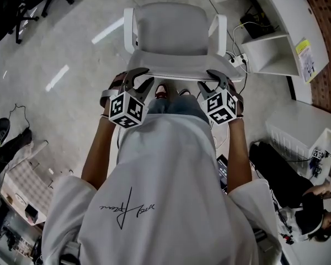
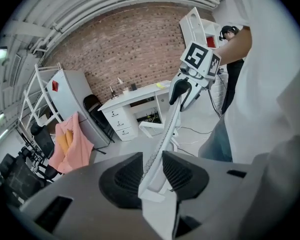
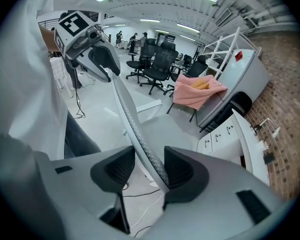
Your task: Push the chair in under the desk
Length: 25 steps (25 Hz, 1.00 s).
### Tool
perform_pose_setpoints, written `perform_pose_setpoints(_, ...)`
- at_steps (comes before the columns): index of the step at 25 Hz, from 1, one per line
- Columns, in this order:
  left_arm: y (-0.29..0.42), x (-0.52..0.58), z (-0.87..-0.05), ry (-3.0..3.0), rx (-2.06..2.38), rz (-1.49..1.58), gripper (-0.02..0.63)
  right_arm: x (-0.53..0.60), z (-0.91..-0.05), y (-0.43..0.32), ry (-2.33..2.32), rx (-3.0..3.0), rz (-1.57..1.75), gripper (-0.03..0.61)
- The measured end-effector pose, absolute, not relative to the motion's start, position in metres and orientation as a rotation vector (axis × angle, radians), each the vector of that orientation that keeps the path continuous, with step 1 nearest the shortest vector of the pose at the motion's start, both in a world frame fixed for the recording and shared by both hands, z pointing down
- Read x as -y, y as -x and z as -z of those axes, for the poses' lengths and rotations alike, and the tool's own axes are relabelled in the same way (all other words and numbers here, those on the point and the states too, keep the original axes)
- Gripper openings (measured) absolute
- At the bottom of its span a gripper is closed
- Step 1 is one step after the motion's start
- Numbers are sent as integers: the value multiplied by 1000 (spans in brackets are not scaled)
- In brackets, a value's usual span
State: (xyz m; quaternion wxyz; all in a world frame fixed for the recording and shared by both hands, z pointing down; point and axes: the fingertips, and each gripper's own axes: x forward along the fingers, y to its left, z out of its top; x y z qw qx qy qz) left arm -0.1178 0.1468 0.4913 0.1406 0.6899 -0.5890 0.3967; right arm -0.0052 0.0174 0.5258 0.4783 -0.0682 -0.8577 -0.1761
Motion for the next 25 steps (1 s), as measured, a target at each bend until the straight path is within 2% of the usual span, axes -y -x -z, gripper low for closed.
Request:
perform_pose_setpoints(7, 122, -148, -502, -1988, 1684, -1275, 124, -17, -530, 10, 167, 2086, 427, 204)
perform_pose_setpoints(25, 133, -138, -506, -1972, 1756, -1250, 143, -5, -532, 18, 140, 2066, 458, 204)
